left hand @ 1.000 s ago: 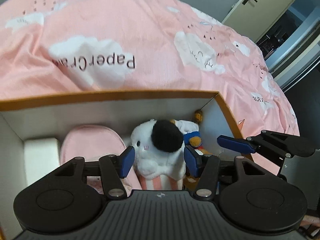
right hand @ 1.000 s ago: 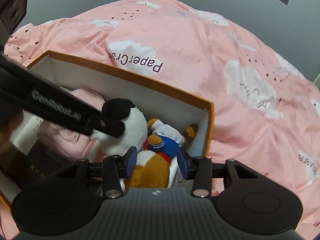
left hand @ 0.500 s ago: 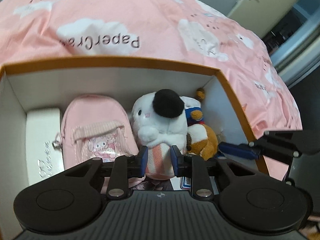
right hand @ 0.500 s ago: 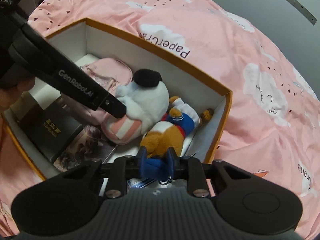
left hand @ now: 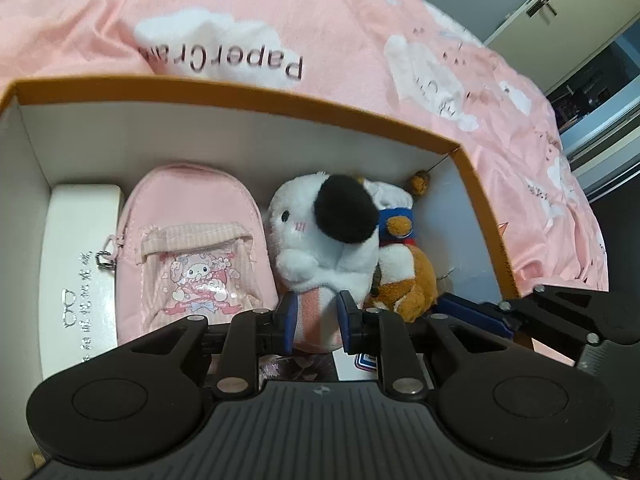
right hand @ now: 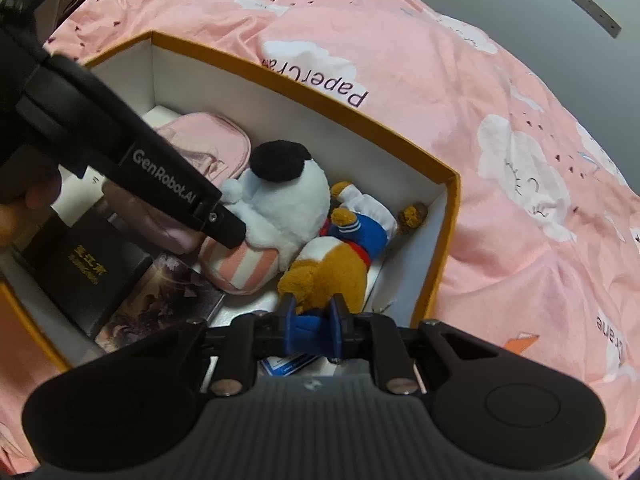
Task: Organize objects
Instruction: 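Lower both plush toys into the orange box and open both tools, then withdraw both tools to the orange fruit and yellow tape measure beside the box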
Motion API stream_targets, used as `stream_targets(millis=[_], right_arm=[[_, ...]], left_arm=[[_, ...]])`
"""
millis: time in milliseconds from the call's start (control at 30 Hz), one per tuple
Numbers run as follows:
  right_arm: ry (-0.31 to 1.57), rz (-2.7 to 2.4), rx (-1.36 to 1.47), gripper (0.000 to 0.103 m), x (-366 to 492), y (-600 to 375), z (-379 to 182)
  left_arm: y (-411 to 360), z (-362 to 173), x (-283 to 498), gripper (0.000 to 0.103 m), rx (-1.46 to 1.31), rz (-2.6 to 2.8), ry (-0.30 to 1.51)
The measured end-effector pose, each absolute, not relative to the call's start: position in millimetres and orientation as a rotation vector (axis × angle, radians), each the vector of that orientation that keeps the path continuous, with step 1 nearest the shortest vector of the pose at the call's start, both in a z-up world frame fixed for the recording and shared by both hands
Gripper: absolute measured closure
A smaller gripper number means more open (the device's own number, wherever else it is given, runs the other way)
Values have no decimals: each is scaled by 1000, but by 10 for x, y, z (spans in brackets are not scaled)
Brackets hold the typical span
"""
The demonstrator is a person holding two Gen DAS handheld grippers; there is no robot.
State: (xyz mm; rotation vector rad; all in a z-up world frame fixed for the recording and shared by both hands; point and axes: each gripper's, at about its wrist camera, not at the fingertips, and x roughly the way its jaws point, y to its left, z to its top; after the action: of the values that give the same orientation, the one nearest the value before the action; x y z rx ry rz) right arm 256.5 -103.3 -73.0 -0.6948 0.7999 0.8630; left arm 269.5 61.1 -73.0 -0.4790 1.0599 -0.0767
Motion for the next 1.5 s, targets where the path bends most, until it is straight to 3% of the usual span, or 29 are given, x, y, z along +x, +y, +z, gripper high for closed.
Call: stream_targets(millis=[167, 467, 600, 667, 1167, 1267, 1500], right_arm=[[727, 857, -576, 73, 2311, -1269, -451], [627, 767, -274, 72, 1770, -1892, -102], [630, 704, -172, 69, 1545, -2155, -156], [651, 673, -149, 61, 1444, -2269, -243], [805, 466, -92, 61, 1294, -2630, -853], [847, 460, -89, 62, 1305, -2630, -957], [879, 474, -82, 63, 1346, -2610, -1078]], left_arm=[[451, -382, 2298, 80, -391, -80, 849], [49, 121, 1617, 79, -221, -163, 597], [-139, 83, 1369, 79, -152, -243, 615], [-232, 7, 1257, 79, -104, -277, 625], [-283, -710, 1069, 78, -122, -341, 895], [-203, -786, 1062, 66, -178, -362, 916], [-251, -888, 1097, 54, -191, -405, 932]])
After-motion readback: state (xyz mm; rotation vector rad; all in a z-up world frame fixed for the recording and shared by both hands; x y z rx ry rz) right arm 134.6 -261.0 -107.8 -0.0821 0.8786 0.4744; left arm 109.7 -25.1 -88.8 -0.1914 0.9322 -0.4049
